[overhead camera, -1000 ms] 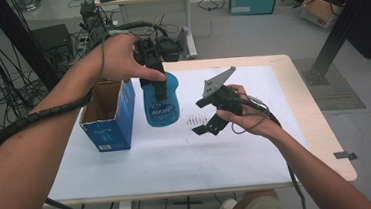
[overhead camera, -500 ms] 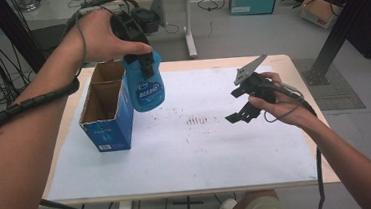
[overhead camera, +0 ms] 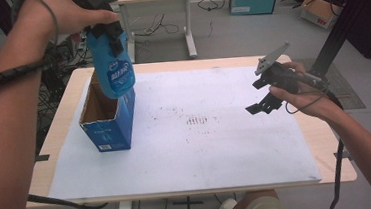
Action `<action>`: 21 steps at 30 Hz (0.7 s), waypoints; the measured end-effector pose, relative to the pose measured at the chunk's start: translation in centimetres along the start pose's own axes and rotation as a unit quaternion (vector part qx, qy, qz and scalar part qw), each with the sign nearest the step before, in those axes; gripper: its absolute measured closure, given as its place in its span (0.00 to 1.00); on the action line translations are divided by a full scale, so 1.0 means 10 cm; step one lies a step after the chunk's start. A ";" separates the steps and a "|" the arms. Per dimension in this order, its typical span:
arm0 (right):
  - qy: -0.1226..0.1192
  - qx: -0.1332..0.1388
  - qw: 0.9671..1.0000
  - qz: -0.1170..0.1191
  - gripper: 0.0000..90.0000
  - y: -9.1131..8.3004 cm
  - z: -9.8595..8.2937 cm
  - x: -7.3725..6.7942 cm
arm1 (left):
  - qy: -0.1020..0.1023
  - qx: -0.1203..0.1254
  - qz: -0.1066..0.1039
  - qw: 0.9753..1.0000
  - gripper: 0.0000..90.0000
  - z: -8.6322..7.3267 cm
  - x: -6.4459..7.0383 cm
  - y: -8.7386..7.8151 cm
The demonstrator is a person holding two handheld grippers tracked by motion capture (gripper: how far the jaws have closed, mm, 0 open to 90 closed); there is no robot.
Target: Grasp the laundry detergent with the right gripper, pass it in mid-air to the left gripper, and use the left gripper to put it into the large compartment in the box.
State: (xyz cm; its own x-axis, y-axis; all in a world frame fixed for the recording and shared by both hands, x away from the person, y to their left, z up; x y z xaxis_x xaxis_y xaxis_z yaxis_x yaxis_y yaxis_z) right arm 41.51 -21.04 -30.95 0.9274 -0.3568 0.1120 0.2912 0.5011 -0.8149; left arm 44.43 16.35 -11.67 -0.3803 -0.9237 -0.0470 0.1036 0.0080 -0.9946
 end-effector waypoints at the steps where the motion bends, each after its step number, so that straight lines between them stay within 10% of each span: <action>1: 0.003 -0.004 1.000 -0.003 0.06 -0.02 0.00 0.00 | -0.011 0.006 0.000 1.000 0.41 0.00 -0.04 -0.03; 12: -0.004 -0.013 1.000 -0.014 0.06 -0.13 0.00 0.03 | -0.106 0.017 0.014 0.994 0.41 -0.07 -0.39 -0.14; 21: 0.004 -0.016 1.000 -0.021 0.06 -0.17 -0.01 0.03 | -0.182 0.037 0.009 0.983 0.41 -0.08 -0.58 -0.17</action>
State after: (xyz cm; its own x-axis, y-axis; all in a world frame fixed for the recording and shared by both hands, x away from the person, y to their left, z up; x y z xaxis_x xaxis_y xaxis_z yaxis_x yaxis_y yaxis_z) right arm 41.25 -22.09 -29.55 0.9124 -0.3840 0.1419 0.3222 0.4597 -0.8276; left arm 45.76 22.02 -9.78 -0.0253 -0.9996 -0.0143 0.1793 0.0095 -0.9837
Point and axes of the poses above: each handheld gripper's, and its own axes: y roughly forward along the jaws, z roughly out of its top, x roughly to its right, the point moved 7 cm from there along y, roughly forward along the jaws, and after that the axes turned 7 degrees about -y, right-handed, at the moved point
